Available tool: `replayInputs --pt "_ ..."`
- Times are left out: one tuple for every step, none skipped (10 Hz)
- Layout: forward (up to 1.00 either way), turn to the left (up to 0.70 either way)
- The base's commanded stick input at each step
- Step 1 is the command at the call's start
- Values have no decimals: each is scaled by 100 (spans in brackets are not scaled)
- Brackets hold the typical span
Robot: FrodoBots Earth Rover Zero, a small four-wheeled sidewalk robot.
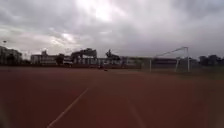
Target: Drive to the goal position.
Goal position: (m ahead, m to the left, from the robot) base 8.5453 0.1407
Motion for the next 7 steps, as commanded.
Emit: replayInputs --pt "70 0" --pt "70 0" --pt "70 0" --pt "70 0" --pt "70 0" --pt "70 0" --pt "70 0"
